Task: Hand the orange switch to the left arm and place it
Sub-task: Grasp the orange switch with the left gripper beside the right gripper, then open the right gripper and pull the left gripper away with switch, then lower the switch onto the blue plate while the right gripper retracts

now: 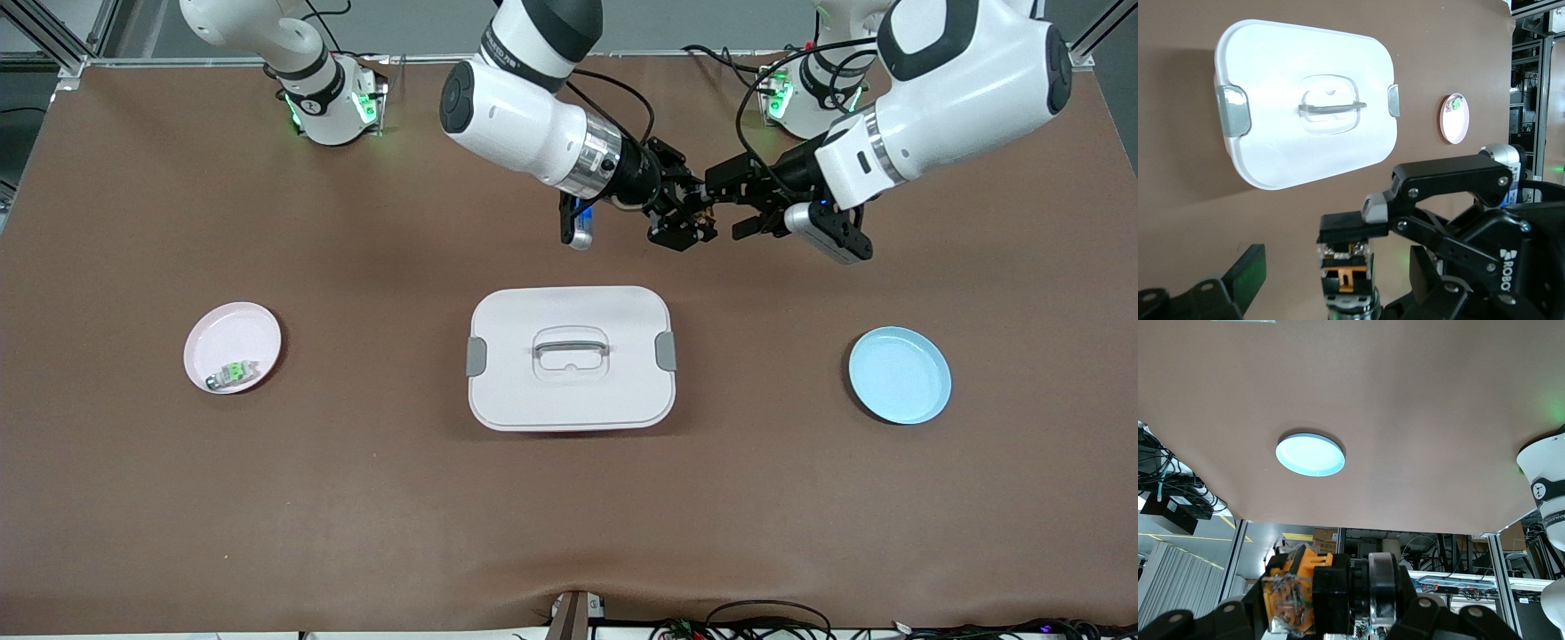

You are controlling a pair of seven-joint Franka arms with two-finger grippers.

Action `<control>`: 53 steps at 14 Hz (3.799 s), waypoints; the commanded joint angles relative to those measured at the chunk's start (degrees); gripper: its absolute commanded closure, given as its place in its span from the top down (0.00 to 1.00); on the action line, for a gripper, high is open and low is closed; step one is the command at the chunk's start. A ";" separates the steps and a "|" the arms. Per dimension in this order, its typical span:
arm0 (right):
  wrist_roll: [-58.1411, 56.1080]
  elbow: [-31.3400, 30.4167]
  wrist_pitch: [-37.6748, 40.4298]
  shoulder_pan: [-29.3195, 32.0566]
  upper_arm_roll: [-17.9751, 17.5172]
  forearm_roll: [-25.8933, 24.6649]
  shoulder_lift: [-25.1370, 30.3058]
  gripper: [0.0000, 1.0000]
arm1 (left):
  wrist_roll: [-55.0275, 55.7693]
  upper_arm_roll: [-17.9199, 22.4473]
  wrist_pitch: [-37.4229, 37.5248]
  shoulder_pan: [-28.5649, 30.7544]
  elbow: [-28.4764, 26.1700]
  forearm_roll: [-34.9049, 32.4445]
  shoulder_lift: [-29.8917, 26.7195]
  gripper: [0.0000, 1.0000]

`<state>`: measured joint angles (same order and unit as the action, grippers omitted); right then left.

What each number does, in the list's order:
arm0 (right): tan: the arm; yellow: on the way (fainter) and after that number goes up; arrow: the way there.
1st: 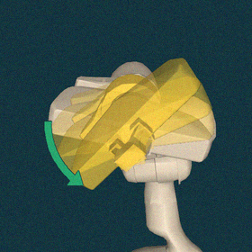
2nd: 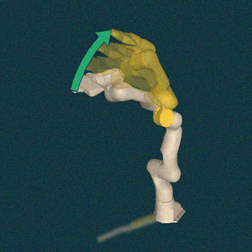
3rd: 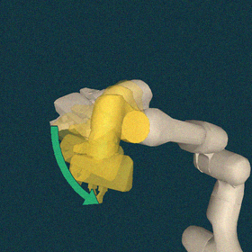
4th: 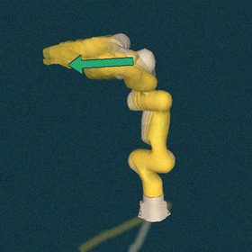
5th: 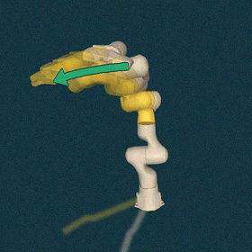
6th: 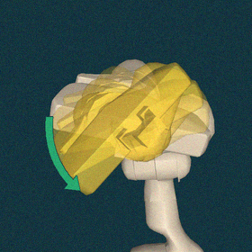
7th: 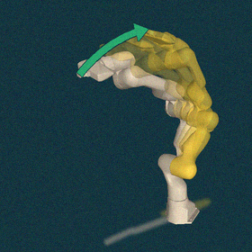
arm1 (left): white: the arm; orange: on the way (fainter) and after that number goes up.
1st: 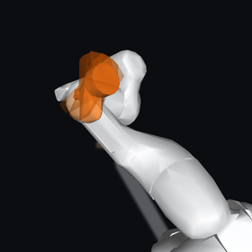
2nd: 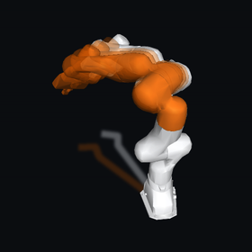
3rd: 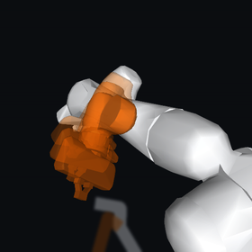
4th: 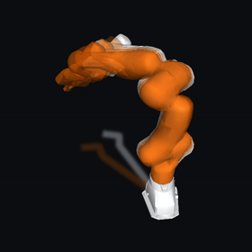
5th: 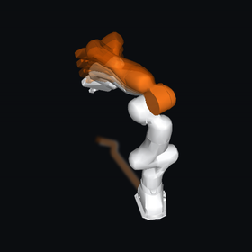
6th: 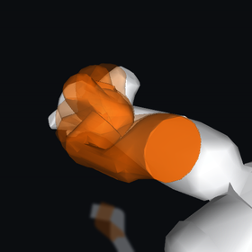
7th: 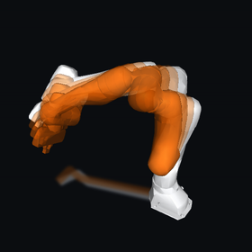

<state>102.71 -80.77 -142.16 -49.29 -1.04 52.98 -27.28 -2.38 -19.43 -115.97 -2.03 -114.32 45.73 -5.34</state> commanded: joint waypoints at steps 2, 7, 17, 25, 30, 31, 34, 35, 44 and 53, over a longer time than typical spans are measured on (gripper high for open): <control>0.03 1.75 0.31 -0.72 0.77 0.81 -0.85 0.19 | -1.04 -1.22 -1.36 0.71 -0.28 1.64 0.06 0.85; 0.12 1.75 0.40 -0.72 0.77 0.81 -0.85 0.19 | -0.96 -1.22 -1.36 0.62 -0.46 1.73 0.41 0.48; 0.38 1.75 0.57 -0.63 0.68 0.89 -0.85 0.46 | -0.26 -0.78 -0.66 0.88 0.24 -0.11 0.86 0.00; 0.38 1.75 1.01 0.16 0.77 0.98 -0.67 1.00 | -0.34 -0.52 1.71 2.73 1.73 -8.37 0.77 0.00; 0.38 1.32 1.88 0.42 1.03 0.54 0.12 1.00 | -1.05 -0.43 4.79 5.36 3.76 -18.90 1.82 0.00; 0.38 1.31 4.33 0.77 1.38 0.37 0.82 1.00 | -1.57 -0.43 5.57 6.15 3.85 -21.97 2.26 0.00; 0.03 1.22 12.94 3.76 1.74 -4.88 3.89 1.00 | -7.44 -0.34 6.20 7.82 3.93 -26.56 5.15 0.00; -0.14 1.22 15.49 4.63 1.74 -8.73 4.94 1.00 | -8.68 -0.34 6.20 8.09 4.20 -29.36 6.38 0.00; -33.92 -0.97 48.17 20.01 1.74 -24.29 15.49 1.00 | -25.64 -0.43 6.37 8.18 4.29 -45.63 13.85 0.00; -68.93 -8.25 58.67 29.33 1.74 -42.59 24.01 1.00 | -39.36 -0.52 7.26 9.41 4.90 -51.60 18.08 0.00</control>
<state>39.51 -82.88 -82.96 -22.20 1.76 13.68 -8.52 -38.97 -19.56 -109.58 6.71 -111.03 -2.47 11.63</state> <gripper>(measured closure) 0.000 0.661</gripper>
